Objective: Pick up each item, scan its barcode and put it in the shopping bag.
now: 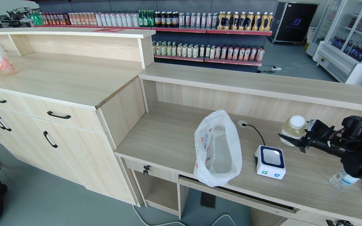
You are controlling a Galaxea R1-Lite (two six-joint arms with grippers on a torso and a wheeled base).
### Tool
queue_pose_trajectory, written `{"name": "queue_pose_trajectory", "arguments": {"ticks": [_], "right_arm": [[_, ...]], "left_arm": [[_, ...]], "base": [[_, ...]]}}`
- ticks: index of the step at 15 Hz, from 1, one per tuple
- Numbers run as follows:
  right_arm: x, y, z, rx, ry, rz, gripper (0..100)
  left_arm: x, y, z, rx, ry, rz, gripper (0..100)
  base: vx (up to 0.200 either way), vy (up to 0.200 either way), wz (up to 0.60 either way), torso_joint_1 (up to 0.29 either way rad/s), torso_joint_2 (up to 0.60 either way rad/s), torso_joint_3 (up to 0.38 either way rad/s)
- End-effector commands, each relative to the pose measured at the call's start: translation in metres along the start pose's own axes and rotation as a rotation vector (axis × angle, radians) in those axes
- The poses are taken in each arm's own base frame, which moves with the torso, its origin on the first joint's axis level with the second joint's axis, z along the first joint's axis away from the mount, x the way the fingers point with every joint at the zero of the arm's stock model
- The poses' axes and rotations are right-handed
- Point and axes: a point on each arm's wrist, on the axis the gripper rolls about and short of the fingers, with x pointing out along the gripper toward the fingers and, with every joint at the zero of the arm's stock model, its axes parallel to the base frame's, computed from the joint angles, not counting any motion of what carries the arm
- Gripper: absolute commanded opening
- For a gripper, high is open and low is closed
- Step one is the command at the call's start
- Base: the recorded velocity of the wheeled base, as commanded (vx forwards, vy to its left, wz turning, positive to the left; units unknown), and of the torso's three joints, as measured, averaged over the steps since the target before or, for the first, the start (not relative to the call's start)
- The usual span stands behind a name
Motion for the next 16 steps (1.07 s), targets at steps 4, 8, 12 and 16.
{"name": "queue_pose_trajectory", "arguments": {"ticks": [4, 8, 12, 16], "right_arm": [[-0.118, -0.045, 0.104, 0.279, 0.336, -0.316, 0], [-0.13, -0.029, 0.118, 0.346, 0.376, -0.38, 0], [-0.126, -0.025, 0.13, 0.291, 0.336, -0.381, 0], [-0.079, -0.017, 0.143, 0.316, 0.285, -0.479, 0]], "left_arm": [[0.0, 0.0, 0.0, 0.0, -0.001, 0.0, 100], [0.0, 0.0, 0.0, 0.0, -0.001, 0.0, 100], [0.0, 0.0, 0.0, 0.0, -0.001, 0.0, 100], [0.0, 0.0, 0.0, 0.0, -0.001, 0.0, 100]], "base": [[0.0, 0.0, 0.0, 0.0, 0.0, 0.0], [0.0, 0.0, 0.0, 0.0, 0.0, 0.0], [0.0, 0.0, 0.3, 0.0, 0.0, 0.002], [0.0, 0.0, 0.6, 0.002, 0.0, 0.004]]}}
